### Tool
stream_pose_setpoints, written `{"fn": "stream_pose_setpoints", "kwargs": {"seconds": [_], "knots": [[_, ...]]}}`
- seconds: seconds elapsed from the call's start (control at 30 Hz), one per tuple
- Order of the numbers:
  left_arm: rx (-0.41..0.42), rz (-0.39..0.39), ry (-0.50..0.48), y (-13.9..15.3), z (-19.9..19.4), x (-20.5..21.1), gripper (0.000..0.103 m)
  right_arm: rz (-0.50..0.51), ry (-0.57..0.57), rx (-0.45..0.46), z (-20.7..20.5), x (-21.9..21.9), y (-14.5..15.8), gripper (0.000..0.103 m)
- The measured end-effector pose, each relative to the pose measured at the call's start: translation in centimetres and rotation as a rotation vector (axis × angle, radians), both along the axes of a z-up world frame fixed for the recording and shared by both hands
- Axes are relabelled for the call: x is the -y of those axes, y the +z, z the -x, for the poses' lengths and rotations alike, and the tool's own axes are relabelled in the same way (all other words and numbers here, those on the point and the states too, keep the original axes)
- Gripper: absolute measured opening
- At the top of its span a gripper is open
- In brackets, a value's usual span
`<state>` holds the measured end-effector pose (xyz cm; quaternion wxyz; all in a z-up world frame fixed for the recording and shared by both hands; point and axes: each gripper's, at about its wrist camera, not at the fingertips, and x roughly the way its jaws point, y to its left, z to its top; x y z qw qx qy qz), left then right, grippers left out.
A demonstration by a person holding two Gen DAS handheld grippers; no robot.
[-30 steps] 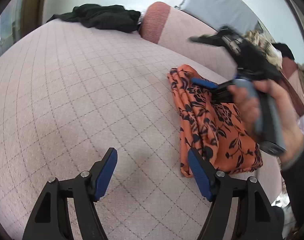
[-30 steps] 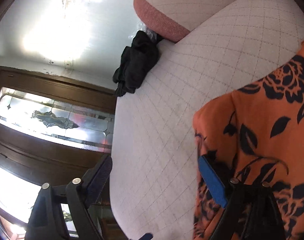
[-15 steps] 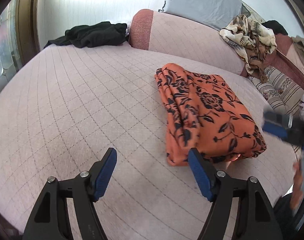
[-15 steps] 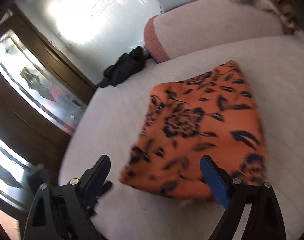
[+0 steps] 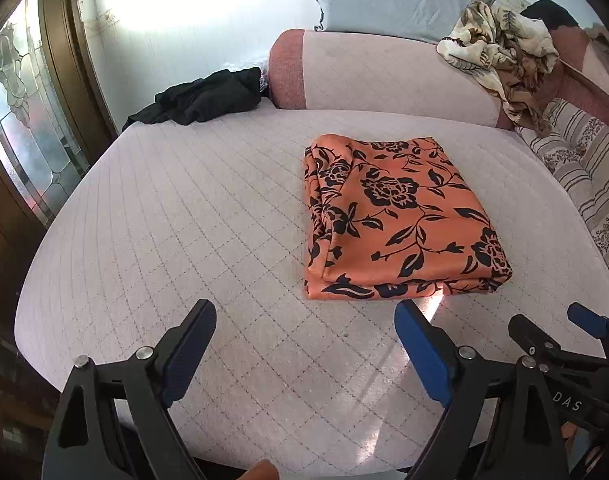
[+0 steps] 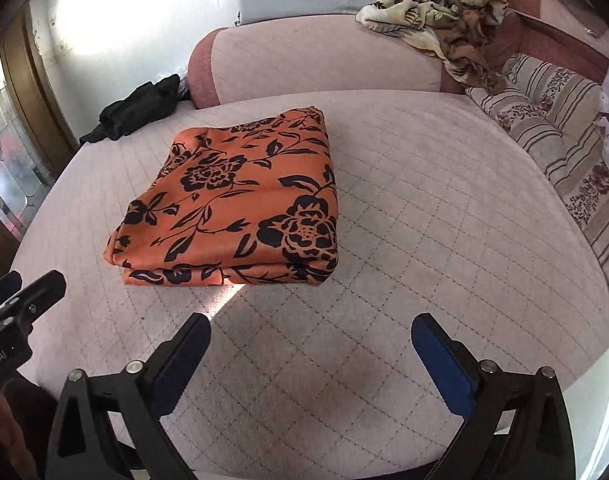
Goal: Fold small clothes
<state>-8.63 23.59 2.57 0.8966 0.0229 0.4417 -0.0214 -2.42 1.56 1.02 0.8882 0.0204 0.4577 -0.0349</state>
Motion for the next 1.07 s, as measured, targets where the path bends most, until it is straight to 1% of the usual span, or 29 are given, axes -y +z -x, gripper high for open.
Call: {"fn": "stream_pose_setpoints", "kwargs": {"seconds": [0.13,0.23,0.37,0.53,0.67,0.83,0.9,0.97,1.07], "knots": [[0.025,-0.034,-0.012,0.8,0.7,0.9,0.091,0.038,0.035,-0.016,0.1,-0.5,0.5,0.102],[0.037,-0.037,-0.023,1.2,1.0,1.3,0.092,0.052,0.048,0.003,0.0,-1.0,1.2,0.102],[0.050,-0.058,-0.010,1.6,0.9,1.5,0.092,0.065,0.055,0.021,-0.3,-1.3,2.1,0.102],[0.056,-0.028,-0.005,1.9,0.5,1.2,0.092,0.078,0.064,0.028,-0.9,-1.5,2.5,0.102],[0.049,-0.009,-0.003,1.7,0.1,0.9,0.092,0.083,0.071,0.025,-1.3,-1.7,2.6,0.102],[0.038,0.032,0.006,1.6,-0.6,0.4,0.092,0.101,0.080,0.025,-1.9,-2.1,2.7,0.102],[0.044,0.041,0.006,1.6,-0.9,0.2,0.092,0.108,0.080,0.025,-2.2,-2.2,2.7,0.102],[0.058,0.072,-0.001,1.8,-1.1,-0.1,0.092,0.115,0.086,0.022,-2.5,-2.4,2.7,0.102],[0.067,0.079,0.004,2.0,-1.7,-0.5,0.092,0.129,0.093,0.015,-3.1,-2.6,2.6,0.102]]}}
